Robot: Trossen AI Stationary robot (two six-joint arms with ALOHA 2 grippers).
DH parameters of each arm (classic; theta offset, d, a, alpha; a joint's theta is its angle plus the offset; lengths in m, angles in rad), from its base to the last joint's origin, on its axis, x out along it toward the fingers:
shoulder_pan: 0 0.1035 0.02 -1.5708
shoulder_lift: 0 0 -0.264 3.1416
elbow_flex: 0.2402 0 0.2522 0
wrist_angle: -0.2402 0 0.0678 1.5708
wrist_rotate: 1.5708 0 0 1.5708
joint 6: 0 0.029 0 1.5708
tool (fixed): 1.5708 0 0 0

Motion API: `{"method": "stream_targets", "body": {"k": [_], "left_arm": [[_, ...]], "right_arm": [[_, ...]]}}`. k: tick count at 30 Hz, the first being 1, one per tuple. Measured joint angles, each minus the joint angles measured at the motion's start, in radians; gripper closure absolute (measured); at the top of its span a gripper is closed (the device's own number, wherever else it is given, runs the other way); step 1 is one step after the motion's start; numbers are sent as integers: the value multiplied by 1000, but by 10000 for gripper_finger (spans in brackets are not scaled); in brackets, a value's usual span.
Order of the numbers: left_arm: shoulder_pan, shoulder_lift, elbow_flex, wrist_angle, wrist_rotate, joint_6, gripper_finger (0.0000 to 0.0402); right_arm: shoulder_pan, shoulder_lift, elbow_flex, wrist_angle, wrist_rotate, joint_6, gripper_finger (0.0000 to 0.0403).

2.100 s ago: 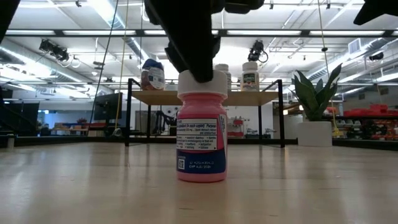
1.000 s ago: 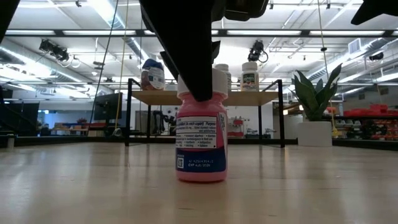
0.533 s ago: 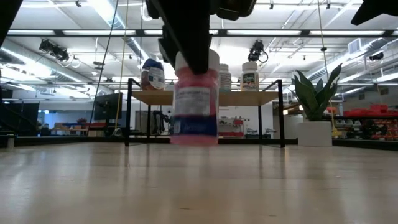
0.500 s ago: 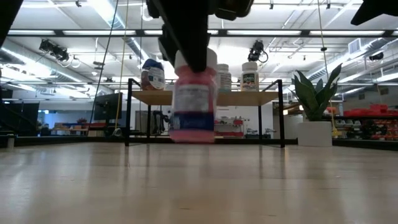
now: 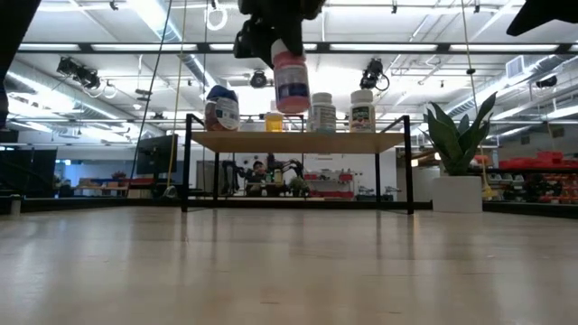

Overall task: Pick and place medicine bottles onto shelf by color
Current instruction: Put the pink bottle on the shelf

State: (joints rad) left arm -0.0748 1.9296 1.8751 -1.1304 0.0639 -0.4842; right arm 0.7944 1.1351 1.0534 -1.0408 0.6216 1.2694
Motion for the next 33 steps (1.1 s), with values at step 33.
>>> {"method": "stream_targets", "body": {"k": [33], "left_arm": [[477,-126,148,-111,-45,298,214]], "right_arm": [[-309,0,0,-3,-28,-131,120]]}}
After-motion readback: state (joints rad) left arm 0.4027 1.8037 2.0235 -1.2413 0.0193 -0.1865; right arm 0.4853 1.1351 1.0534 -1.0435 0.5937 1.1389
